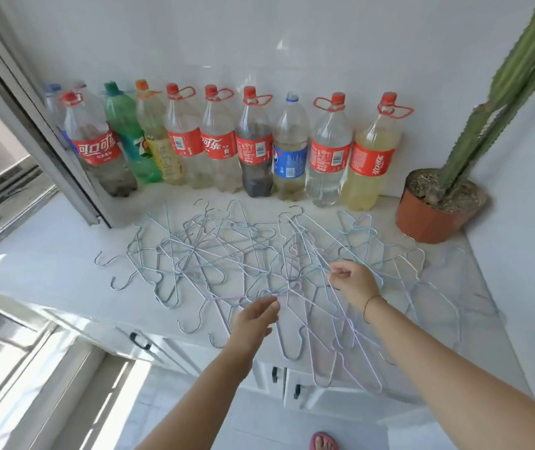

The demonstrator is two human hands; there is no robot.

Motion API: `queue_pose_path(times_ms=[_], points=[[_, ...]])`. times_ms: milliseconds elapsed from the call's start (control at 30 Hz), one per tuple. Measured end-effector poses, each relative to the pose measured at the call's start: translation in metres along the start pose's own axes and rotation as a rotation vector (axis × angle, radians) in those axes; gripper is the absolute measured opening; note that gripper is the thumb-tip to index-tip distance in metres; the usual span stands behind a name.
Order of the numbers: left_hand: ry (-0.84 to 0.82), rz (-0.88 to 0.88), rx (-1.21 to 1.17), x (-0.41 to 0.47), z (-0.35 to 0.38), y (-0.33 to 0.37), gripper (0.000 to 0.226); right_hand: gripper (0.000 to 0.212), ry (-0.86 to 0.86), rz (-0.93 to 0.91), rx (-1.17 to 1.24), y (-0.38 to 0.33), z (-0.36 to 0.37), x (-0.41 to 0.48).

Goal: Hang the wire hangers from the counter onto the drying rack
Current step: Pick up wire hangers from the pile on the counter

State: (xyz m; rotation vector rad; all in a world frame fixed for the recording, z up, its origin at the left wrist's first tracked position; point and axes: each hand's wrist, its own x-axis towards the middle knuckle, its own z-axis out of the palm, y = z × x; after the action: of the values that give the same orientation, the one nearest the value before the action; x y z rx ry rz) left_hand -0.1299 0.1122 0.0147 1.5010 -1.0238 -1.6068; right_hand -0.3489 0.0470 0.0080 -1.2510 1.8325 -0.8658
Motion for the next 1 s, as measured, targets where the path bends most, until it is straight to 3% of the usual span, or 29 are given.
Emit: queue_pose_path(times_ms=[200,400,633,767,867,1000], points=[[0.131,-0.156,-0.162,0.032,0.036,-0.018,0.012,0.029,-0.117,-0.042,-0.259,0.028,0.010,0.054],[0.206,-0.288,-0.193,0.047,0.058,-0.033,0.014,0.022,-0.098,-0.080,-0.385,0.036,0.021,0.072],[0.288,-0.300,-0.252,0.060,0.073,-0.026,0.017,0.001,-0.097,-0.020,-0.114,0.032,0.010,0.077],[0.194,-0.384,-0.399,0.066,0.091,-0.015,0.022,0.003,-0.040,-0.009,0.157,0.023,-0.008,0.075],[0.221,-0.458,-0.497,0.075,0.100,-0.010,0.016,0.005,-0.028,0.016,0.297,0.017,-0.018,0.074],[0.234,-0.415,-0.513,0.078,0.105,-0.006,0.013,0.004,-0.023,0.034,0.391,0.012,-0.028,0.071]])
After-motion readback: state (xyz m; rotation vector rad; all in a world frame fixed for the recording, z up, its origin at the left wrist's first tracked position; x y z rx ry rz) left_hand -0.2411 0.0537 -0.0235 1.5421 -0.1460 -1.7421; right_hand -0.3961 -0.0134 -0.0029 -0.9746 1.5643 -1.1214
